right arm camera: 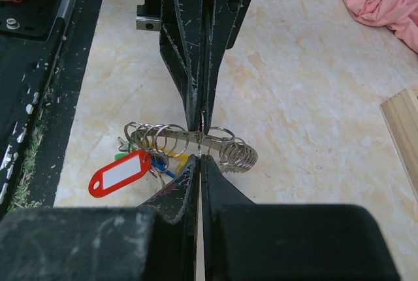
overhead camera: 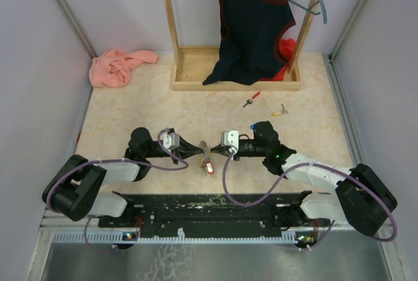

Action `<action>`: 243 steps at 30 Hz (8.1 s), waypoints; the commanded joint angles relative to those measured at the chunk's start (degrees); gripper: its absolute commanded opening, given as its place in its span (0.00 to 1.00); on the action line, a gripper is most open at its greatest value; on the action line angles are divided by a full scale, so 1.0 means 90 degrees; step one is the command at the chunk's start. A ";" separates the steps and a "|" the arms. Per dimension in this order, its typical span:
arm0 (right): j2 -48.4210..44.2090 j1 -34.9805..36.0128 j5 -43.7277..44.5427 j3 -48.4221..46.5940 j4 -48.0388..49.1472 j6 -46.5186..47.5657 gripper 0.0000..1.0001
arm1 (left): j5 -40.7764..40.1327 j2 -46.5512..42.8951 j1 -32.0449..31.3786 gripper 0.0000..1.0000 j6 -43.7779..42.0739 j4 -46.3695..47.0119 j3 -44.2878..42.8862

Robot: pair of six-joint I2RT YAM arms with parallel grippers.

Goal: Put the keys on the keyring

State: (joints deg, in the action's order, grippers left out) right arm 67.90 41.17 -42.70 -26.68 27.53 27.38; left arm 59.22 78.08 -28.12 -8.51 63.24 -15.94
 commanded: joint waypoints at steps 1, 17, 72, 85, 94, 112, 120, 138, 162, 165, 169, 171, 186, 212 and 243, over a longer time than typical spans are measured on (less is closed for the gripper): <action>0.0032 0.0064 -0.0041 -0.0220 0.0376 -0.0093 0.00 | 0.0224 0.0044 0.0028 0.01 0.0131 0.0449 -0.0111; 0.0083 0.0060 -0.0181 -0.0258 0.0495 -0.0219 0.00 | 0.0236 0.0081 0.0028 0.01 0.0159 0.0472 -0.0132; 0.0109 0.0081 -0.0043 -0.0419 0.0097 -0.0040 0.00 | -0.1052 -0.0389 -0.0055 0.01 0.1533 0.0241 -0.0094; 0.0140 0.0095 0.0472 -0.0395 0.0228 0.0110 0.00 | -0.1534 0.0025 -0.0124 0.01 0.3576 0.1708 0.0097; -0.0105 0.0094 0.0614 -0.0861 -0.0628 0.0595 0.00 | -0.1507 0.0349 -0.0108 0.17 0.3256 0.1576 0.0142; 0.0101 0.0092 0.0536 -0.1142 -0.1271 0.0985 0.00 | -0.0809 0.0740 -0.0099 0.45 0.1521 0.0540 -0.0053; 0.0145 0.0094 0.0442 -0.1176 -0.1327 0.0984 0.00 | -0.0420 0.0846 -0.0111 0.45 0.0725 0.0004 -0.0436; 0.0302 0.0094 0.0340 -0.1279 -0.1355 0.0962 0.00 | 0.0084 0.1295 -0.0230 0.30 0.0430 -0.0508 -0.0958; -0.0364 0.0094 0.1149 -0.0281 -0.1059 0.0394 0.00 | -0.1058 0.0469 -0.0246 0.01 0.1183 -0.0116 -0.0445; -0.0376 0.0094 0.1152 -0.0140 -0.0702 0.0208 0.00 | -0.1029 0.0455 -0.0252 0.01 0.1190 -0.0130 -0.0440; -0.0264 0.0096 0.1096 -0.0122 -0.0393 0.0055 0.00 | -0.0958 0.0441 -0.0250 0.01 0.1200 -0.0111 -0.0442; -0.0175 0.0093 0.1049 -0.0115 -0.0271 -0.0014 0.00 | -0.0964 0.0413 -0.0245 0.01 0.1191 -0.0132 -0.0436; 0.0127 0.0094 0.0936 -0.0119 0.0261 -0.0239 0.08 | -0.0826 0.0196 -0.0257 0.01 0.0972 -0.0526 -0.0543; 0.0197 0.0094 0.0878 -0.0325 0.0255 -0.0283 0.16 | -0.0809 0.0031 -0.0323 0.01 0.0814 -0.0941 -0.0636; 0.0135 0.0094 0.0978 -0.0272 -0.0111 -0.0010 0.00 | -0.2062 -0.0135 -0.0372 0.01 0.2265 0.0115 -0.0268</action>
State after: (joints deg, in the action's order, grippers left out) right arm 70.63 41.89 -34.28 -28.21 26.89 25.98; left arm 46.59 78.26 -31.22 3.92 55.24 -19.79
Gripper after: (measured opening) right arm 0.009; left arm 0.014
